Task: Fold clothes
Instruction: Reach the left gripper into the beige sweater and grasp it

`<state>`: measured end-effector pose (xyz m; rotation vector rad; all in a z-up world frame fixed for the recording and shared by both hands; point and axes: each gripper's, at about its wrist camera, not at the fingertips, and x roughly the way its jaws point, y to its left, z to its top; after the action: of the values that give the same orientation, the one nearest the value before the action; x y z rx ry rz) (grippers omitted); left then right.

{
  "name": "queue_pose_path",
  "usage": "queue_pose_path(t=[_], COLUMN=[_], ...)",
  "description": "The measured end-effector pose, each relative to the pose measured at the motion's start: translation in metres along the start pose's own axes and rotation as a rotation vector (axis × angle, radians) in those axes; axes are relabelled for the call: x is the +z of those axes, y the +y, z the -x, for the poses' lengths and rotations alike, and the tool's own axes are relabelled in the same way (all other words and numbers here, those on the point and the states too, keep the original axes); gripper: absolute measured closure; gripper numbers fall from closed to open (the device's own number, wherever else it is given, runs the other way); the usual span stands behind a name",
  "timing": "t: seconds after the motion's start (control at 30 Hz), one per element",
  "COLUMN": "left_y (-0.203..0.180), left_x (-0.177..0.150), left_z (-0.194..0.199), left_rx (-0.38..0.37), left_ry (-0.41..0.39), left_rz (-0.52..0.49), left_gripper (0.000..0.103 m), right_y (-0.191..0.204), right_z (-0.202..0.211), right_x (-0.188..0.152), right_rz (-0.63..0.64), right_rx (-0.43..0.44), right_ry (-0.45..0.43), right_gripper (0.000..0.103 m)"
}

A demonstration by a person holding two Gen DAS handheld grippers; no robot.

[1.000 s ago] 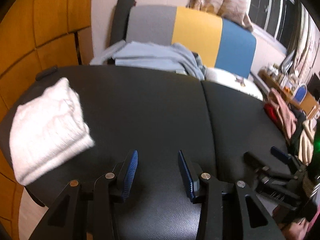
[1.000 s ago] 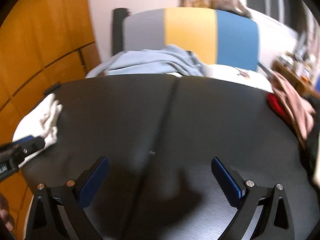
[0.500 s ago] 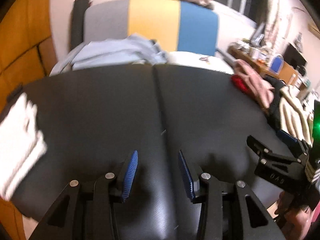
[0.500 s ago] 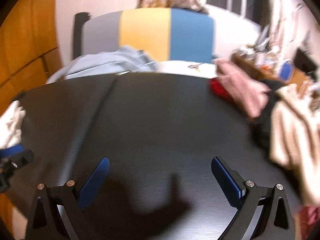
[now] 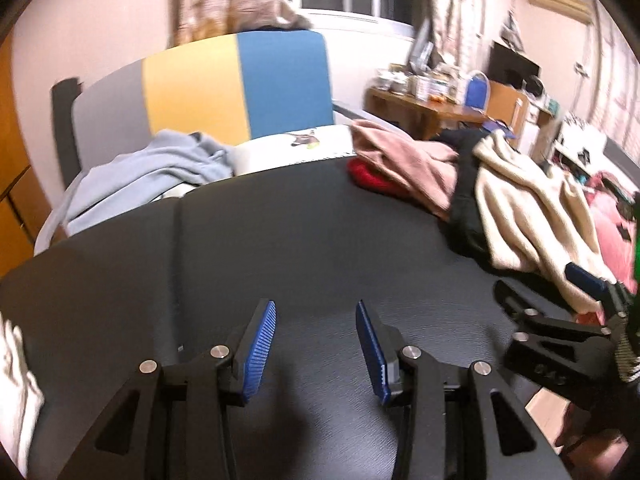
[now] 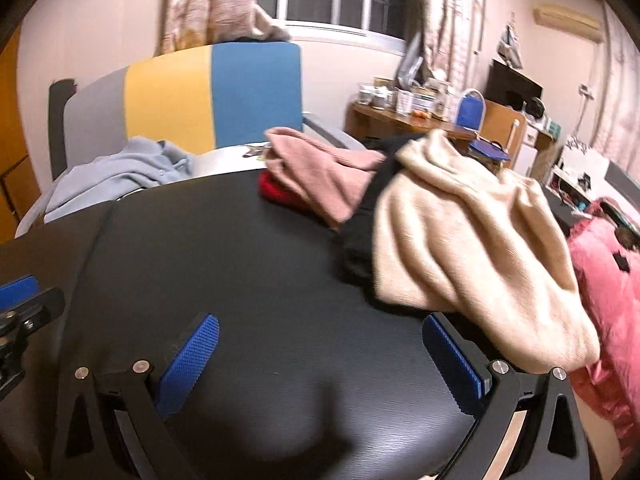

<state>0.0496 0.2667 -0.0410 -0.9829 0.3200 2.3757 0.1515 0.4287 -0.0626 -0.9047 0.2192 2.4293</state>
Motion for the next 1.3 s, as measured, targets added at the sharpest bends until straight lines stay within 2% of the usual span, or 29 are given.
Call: queue_pose_path(t=[0.13, 0.2, 0.3, 0.47, 0.6, 0.77, 0.87, 0.9, 0.93, 0.97, 1.0, 1.07, 1.1, 1.17, 1.3], left_y=[-0.023, -0.034, -0.050, -0.070, -0.079, -0.067, -0.057, -0.055, -0.053, -0.050, -0.049, -0.045, -0.044, -0.044, -0.048], left_x=[0.006, 0.015, 0.029, 0.023, -0.003, -0.025, -0.031, -0.032, -0.032, -0.031, -0.030, -0.029, -0.028, -0.028, -0.026], left_z=[-0.020, -0.032, -0.049, -0.070, -0.085, -0.100, -0.098, -0.097, -0.097, -0.097, -0.095, -0.091, -0.089, -0.086, -0.083], left_rx=[-0.108, -0.178, -0.268, -0.340, -0.283, -0.243, -0.215, -0.209, -0.207, -0.205, -0.207, -0.215, -0.215, -0.210, -0.207], left_ry=[0.058, 0.104, 0.164, 0.229, 0.266, 0.324, 0.318, 0.318, 0.319, 0.320, 0.319, 0.316, 0.315, 0.313, 0.310], left_rz=[-0.024, -0.026, -0.018, -0.018, -0.079, -0.058, -0.047, -0.044, -0.039, -0.035, -0.028, -0.023, -0.022, -0.023, -0.042], left_gripper=[0.060, 0.060, 0.060, 0.060, 0.060, 0.060, 0.060, 0.060, 0.060, 0.060, 0.060, 0.060, 0.060, 0.060, 0.060], right_y=[-0.055, -0.083, -0.124, -0.169, -0.190, -0.187, -0.185, -0.183, -0.182, -0.182, -0.184, -0.187, -0.187, -0.181, -0.150], right_z=[-0.006, -0.008, -0.013, -0.021, -0.029, -0.054, -0.076, -0.086, -0.095, -0.103, -0.109, -0.113, -0.109, -0.096, -0.077], right_x=[-0.005, -0.010, -0.018, -0.024, -0.011, 0.022, 0.041, 0.044, 0.047, 0.047, 0.046, 0.044, 0.044, 0.040, 0.008], right_rz=[-0.117, -0.158, -0.205, -0.265, -0.311, -0.243, -0.189, -0.168, -0.149, -0.138, -0.135, -0.158, -0.185, -0.238, -0.310], right_rx=[0.020, 0.017, 0.006, 0.020, 0.078, 0.058, 0.030, 0.003, -0.020, -0.042, -0.064, -0.038, -0.002, 0.125, 0.387], right_ry=[0.024, 0.035, 0.053, 0.053, 0.017, -0.003, 0.016, 0.040, 0.063, 0.087, 0.110, 0.118, 0.115, 0.102, 0.151], right_gripper=[0.001, 0.009, 0.011, 0.011, 0.009, 0.008, 0.008, 0.011, 0.026, 0.047, 0.055, 0.069, 0.073, 0.083, 0.086])
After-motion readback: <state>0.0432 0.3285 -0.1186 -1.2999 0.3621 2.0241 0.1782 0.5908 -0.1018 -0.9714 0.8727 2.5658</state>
